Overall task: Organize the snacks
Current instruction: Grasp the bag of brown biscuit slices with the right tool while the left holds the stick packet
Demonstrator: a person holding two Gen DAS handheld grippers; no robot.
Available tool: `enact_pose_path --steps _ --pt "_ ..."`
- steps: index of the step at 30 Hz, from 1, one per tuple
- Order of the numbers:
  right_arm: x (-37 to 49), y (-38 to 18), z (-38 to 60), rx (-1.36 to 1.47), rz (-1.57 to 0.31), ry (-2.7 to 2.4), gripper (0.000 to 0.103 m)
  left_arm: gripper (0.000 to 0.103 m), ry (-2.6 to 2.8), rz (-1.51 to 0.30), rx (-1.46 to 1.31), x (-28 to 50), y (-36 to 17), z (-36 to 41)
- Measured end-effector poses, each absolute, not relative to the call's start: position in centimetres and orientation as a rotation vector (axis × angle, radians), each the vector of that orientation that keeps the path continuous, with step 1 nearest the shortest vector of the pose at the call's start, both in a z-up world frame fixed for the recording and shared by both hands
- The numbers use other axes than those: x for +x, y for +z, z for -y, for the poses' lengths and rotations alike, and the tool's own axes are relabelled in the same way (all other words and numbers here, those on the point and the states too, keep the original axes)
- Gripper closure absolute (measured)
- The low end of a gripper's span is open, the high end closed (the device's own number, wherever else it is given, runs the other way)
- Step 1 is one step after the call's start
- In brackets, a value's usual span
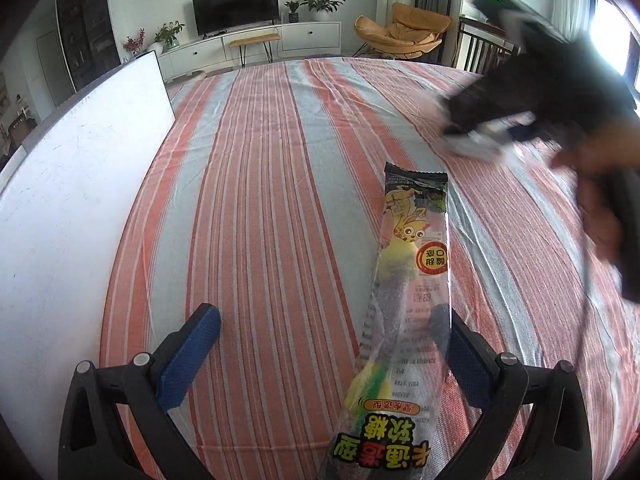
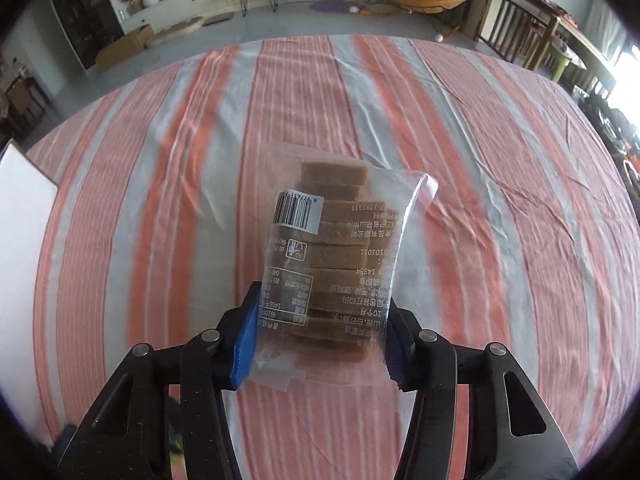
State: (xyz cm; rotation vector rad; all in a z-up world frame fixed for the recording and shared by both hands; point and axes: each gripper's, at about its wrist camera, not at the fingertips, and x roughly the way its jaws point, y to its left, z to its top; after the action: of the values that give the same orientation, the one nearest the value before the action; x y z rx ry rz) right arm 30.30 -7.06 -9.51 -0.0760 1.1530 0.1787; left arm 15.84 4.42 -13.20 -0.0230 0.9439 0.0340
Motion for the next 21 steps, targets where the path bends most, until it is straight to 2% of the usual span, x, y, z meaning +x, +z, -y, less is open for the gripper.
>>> enact_pose_path --steps 8,14,19,21 --pt "14.8 -9.4 15.7 -0.007 -1.089 0.175 0.049 0.0 0.034 -0.944 -0.023 15.8 -13.2 -4.4" --pt "7.8 -9.8 15.4 0.024 -0.939 0.079 0.045 0.0 0.034 -0.944 -0.023 15.8 -13.2 -4.4" --pt "8.6 -10.4 14.8 -0.009 -0.899 0.016 0.016 0.0 0.034 -0.943 -0.023 15.8 -13.2 -4.4" --pt "9.1 -10.5 15.2 0.01 -0.903 0.018 0.013 0.0 0.034 -0.944 -0.023 15.8 -13.2 -4.4"
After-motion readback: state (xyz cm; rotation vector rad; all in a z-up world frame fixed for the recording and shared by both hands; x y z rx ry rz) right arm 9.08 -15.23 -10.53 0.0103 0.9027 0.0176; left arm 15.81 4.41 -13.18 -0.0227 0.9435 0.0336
